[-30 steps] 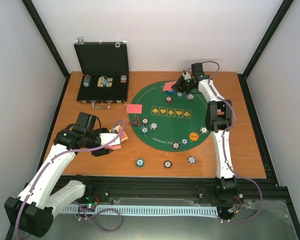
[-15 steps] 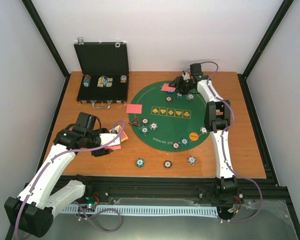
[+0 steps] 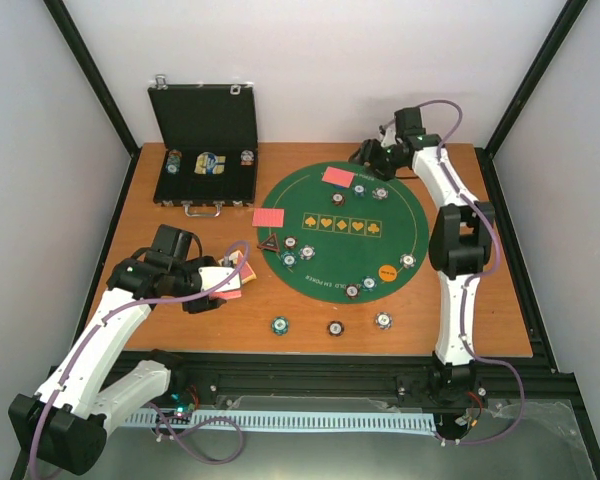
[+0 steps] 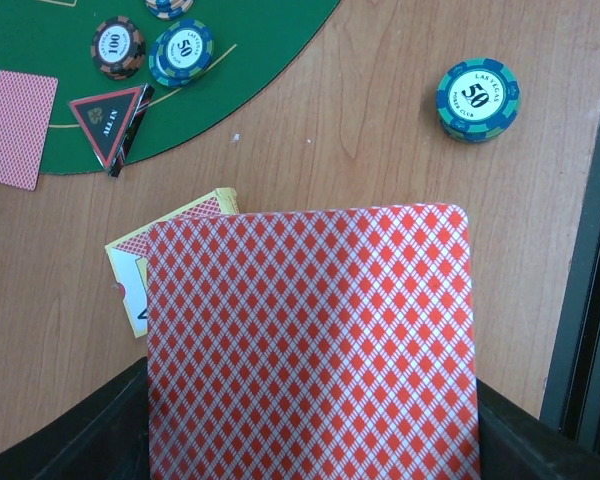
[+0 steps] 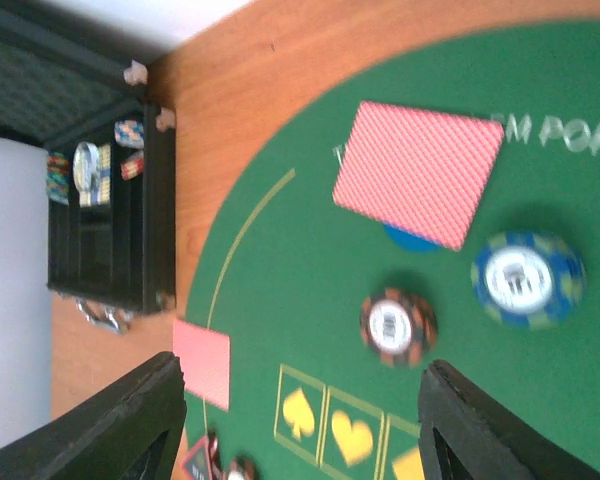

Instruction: Distribute texas hold em gaming equipment

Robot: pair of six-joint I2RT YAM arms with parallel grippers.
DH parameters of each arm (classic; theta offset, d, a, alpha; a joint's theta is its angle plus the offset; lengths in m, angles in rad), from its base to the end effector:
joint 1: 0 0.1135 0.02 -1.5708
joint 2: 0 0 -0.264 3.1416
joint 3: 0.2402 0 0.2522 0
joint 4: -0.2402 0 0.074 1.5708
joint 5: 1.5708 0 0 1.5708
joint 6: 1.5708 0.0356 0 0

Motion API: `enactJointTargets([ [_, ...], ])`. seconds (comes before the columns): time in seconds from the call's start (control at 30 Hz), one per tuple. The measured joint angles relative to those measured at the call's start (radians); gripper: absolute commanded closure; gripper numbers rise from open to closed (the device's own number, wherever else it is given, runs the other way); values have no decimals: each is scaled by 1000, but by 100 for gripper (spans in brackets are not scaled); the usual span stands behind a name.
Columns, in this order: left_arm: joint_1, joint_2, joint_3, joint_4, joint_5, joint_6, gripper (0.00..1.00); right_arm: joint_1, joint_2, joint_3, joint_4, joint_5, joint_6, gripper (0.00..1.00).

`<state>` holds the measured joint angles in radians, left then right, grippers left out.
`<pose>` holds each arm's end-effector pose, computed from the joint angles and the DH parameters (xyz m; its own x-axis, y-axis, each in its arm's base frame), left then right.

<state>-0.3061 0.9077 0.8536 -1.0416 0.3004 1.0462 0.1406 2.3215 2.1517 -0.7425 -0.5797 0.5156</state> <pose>0.1444 -0.0567 0.2722 -0.0638 0.8872 -0.4569 0.9427 0.2038 0.2641 0.5074 0.0915 0.2422 -0.9027 0.2889 -0.3188 -0.0046 0.7345 0.6786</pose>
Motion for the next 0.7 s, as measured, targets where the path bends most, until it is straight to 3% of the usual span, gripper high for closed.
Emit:
enactJointTargets([
  [0.3, 0, -14, 0, 0, -2, -5, 62, 2, -271, -435, 55, 47, -19, 33],
  [0.4, 0, -15, 0, 0, -3, -10, 62, 21, -374, -595, 96, 50, -18, 27],
  [0.5, 0, -15, 0, 0, -3, -18, 62, 92, -515, -753, 155, 50, 3, 24],
  [0.7, 0, -15, 0, -1, -4, -26, 62, 370, -799, -1061, 359, 26, 109, 20],
])
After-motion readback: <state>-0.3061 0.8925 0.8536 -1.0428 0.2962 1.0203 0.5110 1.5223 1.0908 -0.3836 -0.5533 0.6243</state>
